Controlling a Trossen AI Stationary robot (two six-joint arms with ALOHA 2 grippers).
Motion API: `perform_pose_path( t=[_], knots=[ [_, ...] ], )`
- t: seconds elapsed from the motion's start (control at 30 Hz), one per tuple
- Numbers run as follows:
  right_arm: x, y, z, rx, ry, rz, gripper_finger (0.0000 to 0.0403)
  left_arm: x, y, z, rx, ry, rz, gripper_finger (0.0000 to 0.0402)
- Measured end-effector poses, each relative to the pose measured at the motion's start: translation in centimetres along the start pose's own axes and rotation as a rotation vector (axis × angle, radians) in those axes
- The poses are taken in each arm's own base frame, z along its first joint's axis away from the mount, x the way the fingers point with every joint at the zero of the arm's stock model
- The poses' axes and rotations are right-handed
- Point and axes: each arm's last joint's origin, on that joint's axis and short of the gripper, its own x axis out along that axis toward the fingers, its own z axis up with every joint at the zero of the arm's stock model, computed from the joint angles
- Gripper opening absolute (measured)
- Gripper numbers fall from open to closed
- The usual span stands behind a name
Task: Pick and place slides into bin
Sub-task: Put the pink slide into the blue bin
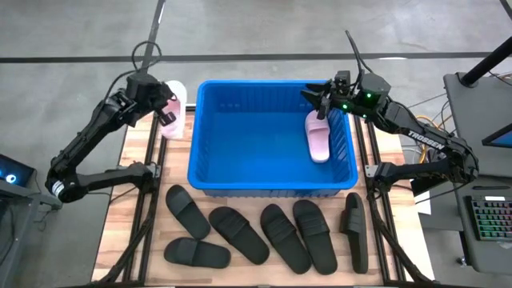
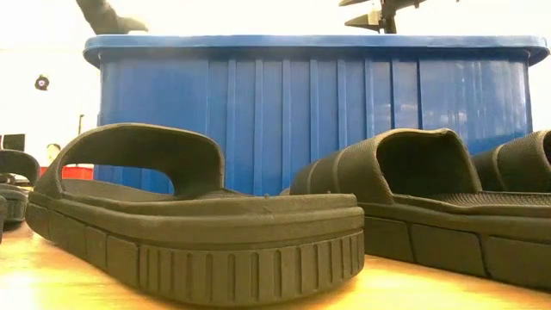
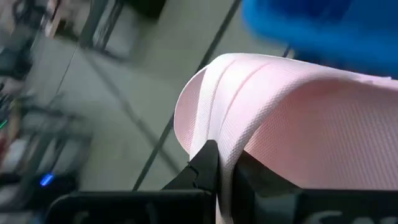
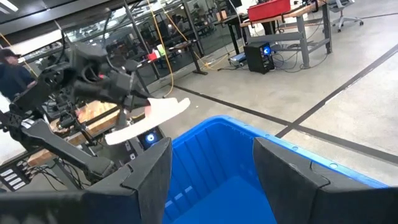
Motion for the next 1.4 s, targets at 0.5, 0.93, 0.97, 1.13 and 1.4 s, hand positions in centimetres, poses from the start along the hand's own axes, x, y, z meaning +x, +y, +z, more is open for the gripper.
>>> perform_pose_path(
  t=[0.5,0.93,0.97,1.13,1.4],
  knots=[
    [0.0,-0.1,0.0,-0.001,-0.001,-0.003,0.0215,1.3,-1.2,6.6,-0.033,-0.181,-0.093,0.0000],
    [-0.1,-0.6,0.3,-0.114,-0.033,-0.105,0.0215,1.9,-3.7,14.6,0.002,-0.299,-0.122,0.0000],
    [-0.2,-0.8,0.4,-0.114,-0.046,-0.144,0.0215,1.8,-3.9,15.3,0.005,-0.308,-0.116,0.0000],
    [-1.5,-1.4,1.2,-0.113,-0.084,-0.176,0.0215,1.4,-5.7,19.0,0.032,-0.329,-0.089,0.0000],
    [-4.4,-1.5,2.1,-0.126,-0.022,-0.127,0.0215,1.5,-7.8,23.2,0.045,-0.349,-0.040,0.0000]
  ],
)
